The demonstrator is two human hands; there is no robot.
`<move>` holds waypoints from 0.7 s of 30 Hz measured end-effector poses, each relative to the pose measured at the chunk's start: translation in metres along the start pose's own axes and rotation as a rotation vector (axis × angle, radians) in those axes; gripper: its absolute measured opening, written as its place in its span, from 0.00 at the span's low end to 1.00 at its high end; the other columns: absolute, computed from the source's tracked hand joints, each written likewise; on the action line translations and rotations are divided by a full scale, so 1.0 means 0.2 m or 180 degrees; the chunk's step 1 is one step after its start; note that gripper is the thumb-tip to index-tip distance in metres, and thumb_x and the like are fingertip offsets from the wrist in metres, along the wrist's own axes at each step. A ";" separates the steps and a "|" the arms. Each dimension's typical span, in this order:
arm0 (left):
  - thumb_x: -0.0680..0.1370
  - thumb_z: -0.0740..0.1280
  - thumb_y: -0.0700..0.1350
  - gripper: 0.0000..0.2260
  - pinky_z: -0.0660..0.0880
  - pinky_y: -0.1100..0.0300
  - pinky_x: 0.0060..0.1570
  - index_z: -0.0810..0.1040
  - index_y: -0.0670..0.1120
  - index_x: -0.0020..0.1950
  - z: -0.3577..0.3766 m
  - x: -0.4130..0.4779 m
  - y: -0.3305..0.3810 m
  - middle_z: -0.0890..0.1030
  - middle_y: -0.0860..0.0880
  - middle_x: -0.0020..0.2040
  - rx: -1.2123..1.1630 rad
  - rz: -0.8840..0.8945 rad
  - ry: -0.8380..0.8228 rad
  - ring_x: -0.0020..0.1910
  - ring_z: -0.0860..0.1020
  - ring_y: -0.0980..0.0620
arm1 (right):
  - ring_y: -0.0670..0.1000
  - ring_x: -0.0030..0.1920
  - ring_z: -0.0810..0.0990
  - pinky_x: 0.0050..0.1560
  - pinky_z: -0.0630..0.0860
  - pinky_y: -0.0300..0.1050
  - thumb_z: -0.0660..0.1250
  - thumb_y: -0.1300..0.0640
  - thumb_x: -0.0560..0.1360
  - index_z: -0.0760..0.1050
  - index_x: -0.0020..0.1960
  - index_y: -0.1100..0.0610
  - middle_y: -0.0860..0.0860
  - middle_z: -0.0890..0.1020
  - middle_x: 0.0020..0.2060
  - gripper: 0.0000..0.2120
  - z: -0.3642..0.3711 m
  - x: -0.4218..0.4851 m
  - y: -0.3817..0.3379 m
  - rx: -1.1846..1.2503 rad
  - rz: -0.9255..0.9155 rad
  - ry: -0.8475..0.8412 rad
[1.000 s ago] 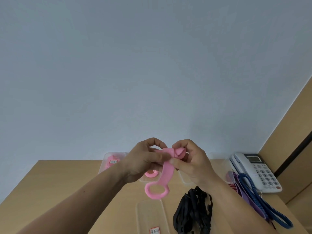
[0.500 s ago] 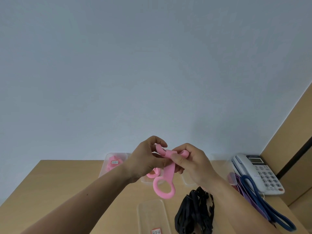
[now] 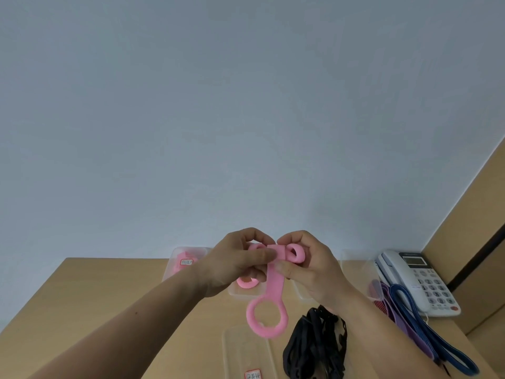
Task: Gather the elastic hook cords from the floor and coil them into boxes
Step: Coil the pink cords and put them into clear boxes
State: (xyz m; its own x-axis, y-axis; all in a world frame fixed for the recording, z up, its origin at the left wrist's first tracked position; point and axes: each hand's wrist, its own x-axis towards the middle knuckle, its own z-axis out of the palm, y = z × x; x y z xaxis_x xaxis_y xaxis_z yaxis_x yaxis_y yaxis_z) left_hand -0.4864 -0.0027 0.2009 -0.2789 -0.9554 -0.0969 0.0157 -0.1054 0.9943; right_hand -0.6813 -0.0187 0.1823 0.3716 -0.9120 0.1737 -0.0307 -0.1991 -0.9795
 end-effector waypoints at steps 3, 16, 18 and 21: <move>0.71 0.74 0.40 0.15 0.75 0.47 0.48 0.78 0.38 0.55 0.01 0.00 -0.01 0.81 0.38 0.45 0.0008 0.0112 0.0069 0.41 0.77 0.40 | 0.53 0.45 0.82 0.48 0.81 0.46 0.75 0.61 0.64 0.78 0.49 0.50 0.53 0.84 0.45 0.16 0.00 -0.01 0.01 -0.0041 -0.0017 0.0084; 0.73 0.73 0.32 0.11 0.78 0.59 0.43 0.78 0.45 0.51 0.05 0.02 -0.04 0.82 0.41 0.52 0.0364 0.0689 0.0074 0.44 0.83 0.46 | 0.53 0.33 0.79 0.32 0.75 0.44 0.68 0.41 0.70 0.74 0.48 0.71 0.57 0.81 0.34 0.30 -0.04 -0.01 -0.03 0.0245 0.0612 0.0035; 0.72 0.75 0.35 0.14 0.77 0.58 0.42 0.77 0.45 0.53 0.07 0.02 -0.04 0.82 0.41 0.52 0.0424 0.0678 0.0157 0.43 0.83 0.47 | 0.52 0.32 0.78 0.32 0.74 0.43 0.69 0.46 0.73 0.76 0.46 0.68 0.56 0.82 0.32 0.22 -0.04 -0.01 -0.03 0.0109 0.0547 0.0100; 0.68 0.78 0.41 0.20 0.79 0.55 0.43 0.76 0.47 0.57 0.07 0.03 -0.04 0.82 0.42 0.50 0.0501 0.0461 0.0280 0.42 0.82 0.47 | 0.50 0.30 0.77 0.32 0.74 0.40 0.71 0.53 0.74 0.79 0.45 0.63 0.55 0.82 0.32 0.12 -0.05 -0.02 -0.03 0.0043 0.0326 0.0224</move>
State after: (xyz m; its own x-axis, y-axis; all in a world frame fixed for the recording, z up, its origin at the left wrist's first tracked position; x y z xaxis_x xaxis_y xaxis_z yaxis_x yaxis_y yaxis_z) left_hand -0.5008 -0.0041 0.1934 -0.1996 -0.9786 0.0506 -0.1024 0.0722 0.9921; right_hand -0.6909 -0.0180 0.1877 0.3010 -0.9503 0.0790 -0.0526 -0.0993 -0.9937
